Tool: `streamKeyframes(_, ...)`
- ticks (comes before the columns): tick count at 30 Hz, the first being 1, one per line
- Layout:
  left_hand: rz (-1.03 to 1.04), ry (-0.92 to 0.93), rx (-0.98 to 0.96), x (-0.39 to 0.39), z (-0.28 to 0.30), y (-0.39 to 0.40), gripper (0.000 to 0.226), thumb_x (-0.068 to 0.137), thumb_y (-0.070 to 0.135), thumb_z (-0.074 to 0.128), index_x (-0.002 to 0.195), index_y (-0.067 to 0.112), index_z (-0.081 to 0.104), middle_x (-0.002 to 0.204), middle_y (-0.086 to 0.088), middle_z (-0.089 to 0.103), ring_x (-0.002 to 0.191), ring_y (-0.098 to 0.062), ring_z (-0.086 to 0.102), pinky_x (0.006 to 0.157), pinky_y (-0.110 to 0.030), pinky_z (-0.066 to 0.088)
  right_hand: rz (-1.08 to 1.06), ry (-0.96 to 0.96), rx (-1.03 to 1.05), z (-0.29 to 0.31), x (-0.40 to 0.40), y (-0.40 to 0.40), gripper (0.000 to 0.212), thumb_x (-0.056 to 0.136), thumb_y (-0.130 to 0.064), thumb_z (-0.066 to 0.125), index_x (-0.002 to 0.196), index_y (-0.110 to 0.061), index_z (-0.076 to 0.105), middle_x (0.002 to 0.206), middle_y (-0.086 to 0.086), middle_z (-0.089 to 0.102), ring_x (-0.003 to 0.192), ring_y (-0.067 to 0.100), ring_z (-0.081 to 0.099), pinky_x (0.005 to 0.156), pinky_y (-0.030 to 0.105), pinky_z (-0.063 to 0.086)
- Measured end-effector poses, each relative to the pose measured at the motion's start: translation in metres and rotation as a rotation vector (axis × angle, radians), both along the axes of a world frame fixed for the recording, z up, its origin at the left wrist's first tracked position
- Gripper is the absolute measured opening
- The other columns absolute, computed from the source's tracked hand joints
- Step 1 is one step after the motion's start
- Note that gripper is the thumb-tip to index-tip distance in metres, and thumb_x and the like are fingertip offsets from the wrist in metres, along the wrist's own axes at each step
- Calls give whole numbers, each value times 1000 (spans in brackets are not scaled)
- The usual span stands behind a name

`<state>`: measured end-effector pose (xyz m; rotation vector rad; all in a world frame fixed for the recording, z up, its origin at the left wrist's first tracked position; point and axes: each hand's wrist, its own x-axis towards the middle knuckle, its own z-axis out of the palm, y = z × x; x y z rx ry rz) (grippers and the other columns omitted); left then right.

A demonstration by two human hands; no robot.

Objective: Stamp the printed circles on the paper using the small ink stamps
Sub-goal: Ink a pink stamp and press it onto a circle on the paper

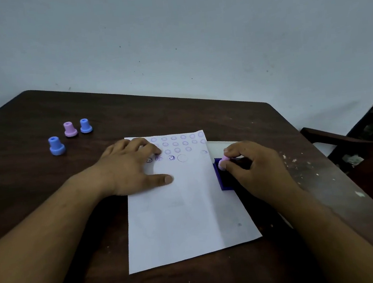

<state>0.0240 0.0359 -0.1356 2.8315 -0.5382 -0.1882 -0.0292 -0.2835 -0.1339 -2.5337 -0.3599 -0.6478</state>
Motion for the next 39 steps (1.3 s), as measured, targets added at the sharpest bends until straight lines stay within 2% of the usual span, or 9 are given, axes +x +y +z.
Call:
streamKeyframes(4,-4,27,14,-1,5,2,97,60,103,37,145,57,34,154,23,28,148,-19,21,124,-45,16,-22,59,84,1,2,1,5,86,-27,83,90,-26,81,93,-19,76,88,-2,68,80,13,53)
streamKeyframes(8,-11,44,5,-3,8,2,103,54,104,39,146,58,33,156,23,27,148,-19,20,123,-44,16,-52,114,79,5,3,2,5,84,-29,85,88,-29,81,87,-26,72,89,-11,66,73,1,46)
streamKeyframes(11,-20,97,-18,-1,12,5,110,49,104,44,148,57,32,158,23,25,150,-18,16,122,-43,17,-68,127,71,5,2,4,10,84,-33,84,90,-28,78,87,-27,69,88,-13,65,68,0,46)
streamKeyframes(17,-85,223,-55,4,24,21,127,54,87,75,160,44,20,167,21,18,153,-13,9,124,-34,16,-86,121,96,2,-3,7,13,86,-35,82,94,-25,78,90,-16,76,81,-5,68,69,3,49)
streamKeyframes(20,-112,220,-17,3,24,23,126,60,77,83,162,40,19,169,19,13,155,-12,6,124,-33,12,-89,118,115,1,-4,9,11,87,-32,81,93,-24,78,88,-18,74,89,-10,65,70,0,46)
streamKeyframes(26,-130,204,-23,4,24,26,119,58,80,80,159,49,23,170,18,13,156,-13,5,127,-43,13,-85,112,94,2,-7,11,10,88,-32,80,95,-24,78,88,-20,72,88,-9,65,70,0,46)
streamKeyframes(31,-134,209,-32,6,20,26,125,47,90,71,157,53,23,169,21,13,156,-13,4,127,-44,12,-77,100,64,4,-10,11,6,90,-29,78,94,-29,74,84,-27,68,94,-15,61,70,0,44)
streamKeyframes(34,-124,199,-26,7,18,27,126,46,93,69,156,54,23,169,22,13,156,-14,5,126,-44,13,-72,94,81,5,-9,13,11,88,-26,80,94,-31,72,84,-26,70,88,-13,64,69,-2,42)
streamKeyframes(39,-113,162,-8,6,14,22,126,45,97,67,155,57,22,166,23,16,155,-17,8,126,-46,11,-123,41,133,20,-6,8,21,86,-33,78,104,-37,69,92,-24,72,83,-6,68,69,7,50)
